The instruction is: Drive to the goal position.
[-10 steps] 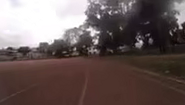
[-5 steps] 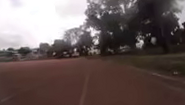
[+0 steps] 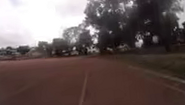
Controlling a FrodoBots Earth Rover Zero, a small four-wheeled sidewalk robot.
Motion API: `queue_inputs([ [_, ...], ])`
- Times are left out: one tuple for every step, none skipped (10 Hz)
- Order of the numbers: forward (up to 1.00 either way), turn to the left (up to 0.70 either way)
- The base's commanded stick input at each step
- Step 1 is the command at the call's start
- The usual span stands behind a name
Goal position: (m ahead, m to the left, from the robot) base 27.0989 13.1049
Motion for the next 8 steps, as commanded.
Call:
queue_inputs([
  [0.85, 0.0],
  [0.85, 0.0],
  [0.85, -0.08],
  [0.85, -0.09],
  [0.85, 0.0],
  [0.85, 0.0],
  [0.85, 0.0],
  [0.85, 0.0],
])
